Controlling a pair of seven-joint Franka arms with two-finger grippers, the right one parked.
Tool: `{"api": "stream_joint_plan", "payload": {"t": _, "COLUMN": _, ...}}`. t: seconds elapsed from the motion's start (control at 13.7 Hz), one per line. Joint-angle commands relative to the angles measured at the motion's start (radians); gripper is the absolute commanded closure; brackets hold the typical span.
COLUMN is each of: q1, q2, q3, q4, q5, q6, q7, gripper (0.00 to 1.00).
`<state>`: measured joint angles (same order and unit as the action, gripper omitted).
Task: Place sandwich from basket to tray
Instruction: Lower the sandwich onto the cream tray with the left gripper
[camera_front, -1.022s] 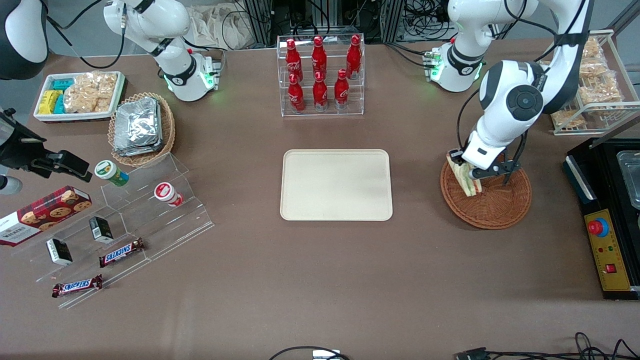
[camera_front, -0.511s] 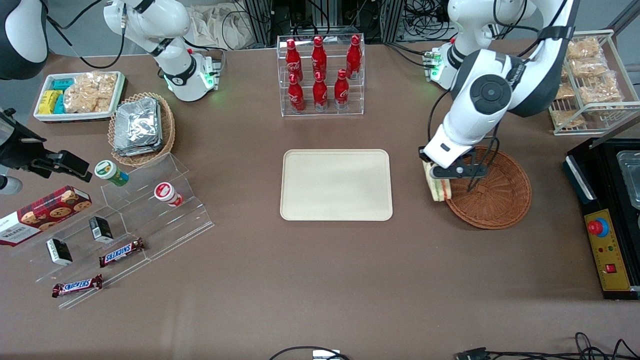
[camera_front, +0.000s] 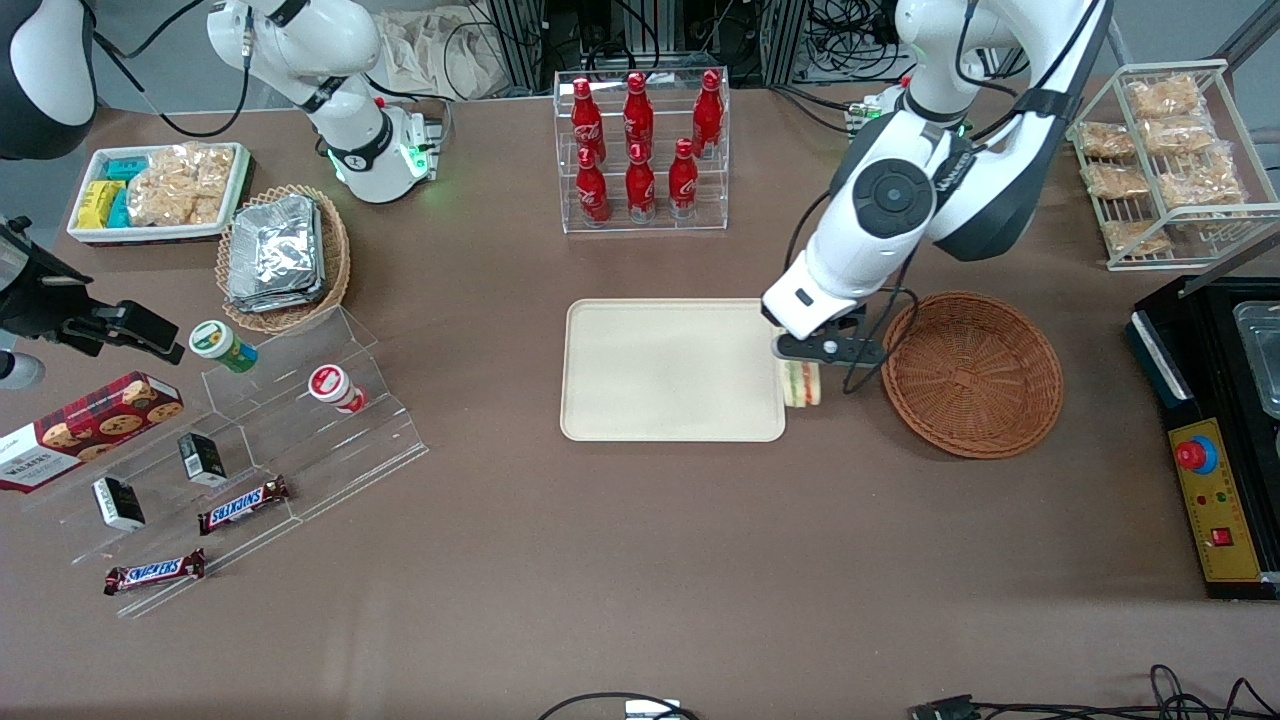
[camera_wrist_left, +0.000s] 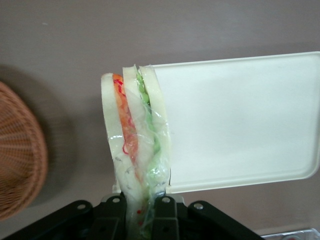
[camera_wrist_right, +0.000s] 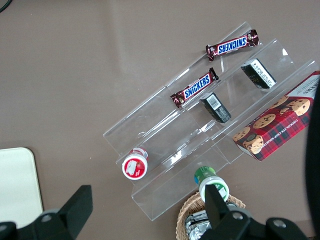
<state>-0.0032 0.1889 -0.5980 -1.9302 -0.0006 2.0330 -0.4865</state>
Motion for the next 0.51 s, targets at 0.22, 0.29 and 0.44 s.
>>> {"api": "stream_joint_plan", "payload": {"t": 0.22, "q1": -0.09, "q2": 0.145, "q3": -0.008, "q4": 0.039, "q5": 0.086, "q6": 0.075, "q7": -0.119, "gripper": 1.0}}
{"api": "stream_joint_plan", "payload": {"t": 0.29, "q1": -0.098, "q2": 0.162, "q3": -0.008, "q4": 0.034, "q5": 0.105, "q6": 0.085, "q7": -0.127, "gripper": 1.0}}
{"api": "stream_joint_plan", "payload": {"t": 0.44, "q1": -0.118, "q2": 0.193, "q3": -0.006, "q4": 0.024, "q5": 0.116, "q6": 0.11, "q7": -0.127, "gripper": 1.0}}
